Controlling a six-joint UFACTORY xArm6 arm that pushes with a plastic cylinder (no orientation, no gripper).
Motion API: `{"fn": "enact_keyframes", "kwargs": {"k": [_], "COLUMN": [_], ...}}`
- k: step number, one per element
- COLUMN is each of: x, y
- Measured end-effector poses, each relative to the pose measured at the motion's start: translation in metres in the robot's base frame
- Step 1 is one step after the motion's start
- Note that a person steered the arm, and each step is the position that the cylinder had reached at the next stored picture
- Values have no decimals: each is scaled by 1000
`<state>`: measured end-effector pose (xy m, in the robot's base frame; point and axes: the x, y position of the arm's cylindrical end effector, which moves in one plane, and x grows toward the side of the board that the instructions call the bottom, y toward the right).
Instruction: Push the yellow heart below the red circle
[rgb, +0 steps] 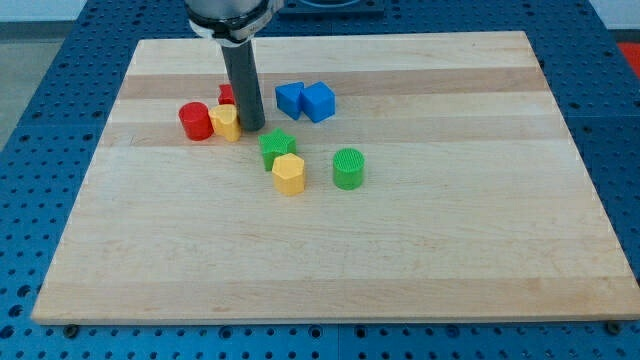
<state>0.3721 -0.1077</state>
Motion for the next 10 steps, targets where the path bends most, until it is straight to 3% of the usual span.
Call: {"fn": "enact_keyframes", "kwargs": {"k": [1,2,4,5,8,10], "x": [26,26,-19,-5,5,35], "y": [11,9,-2,-40,-27,-26]}}
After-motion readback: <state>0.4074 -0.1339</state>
